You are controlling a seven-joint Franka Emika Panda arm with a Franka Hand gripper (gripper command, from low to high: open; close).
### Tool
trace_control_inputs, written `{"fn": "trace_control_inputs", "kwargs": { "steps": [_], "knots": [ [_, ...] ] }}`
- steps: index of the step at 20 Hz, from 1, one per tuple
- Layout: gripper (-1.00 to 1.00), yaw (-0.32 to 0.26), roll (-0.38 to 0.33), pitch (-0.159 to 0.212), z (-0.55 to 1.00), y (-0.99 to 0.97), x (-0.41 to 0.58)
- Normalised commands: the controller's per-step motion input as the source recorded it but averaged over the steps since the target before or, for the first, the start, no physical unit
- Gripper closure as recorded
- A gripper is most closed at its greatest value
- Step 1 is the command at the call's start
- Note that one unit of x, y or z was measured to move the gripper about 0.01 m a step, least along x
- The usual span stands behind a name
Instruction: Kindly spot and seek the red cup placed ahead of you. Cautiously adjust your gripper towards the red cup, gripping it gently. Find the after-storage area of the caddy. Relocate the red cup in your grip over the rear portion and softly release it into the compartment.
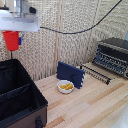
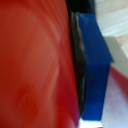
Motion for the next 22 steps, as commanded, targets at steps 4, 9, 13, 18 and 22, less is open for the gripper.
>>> {"fn": "trace_control_inputs", "kwargs": {
  "steps": [4,9,13,18,22],
  "knots": [
    [1.0,0.035,-0.172,-0.034,-0.5,0.63,0.124],
    [1.0,0.121,-0.328,-0.021,-0.45,0.18,0.079],
    [-1.0,0.181,-0.313,-0.015,-0.16,0.0,0.094],
    [-1.0,0.203,-0.103,-0.079,0.16,-0.05,0.245],
    [-1.0,0.074,0.069,-0.035,0.42,-0.24,0.227]
  ]
}}
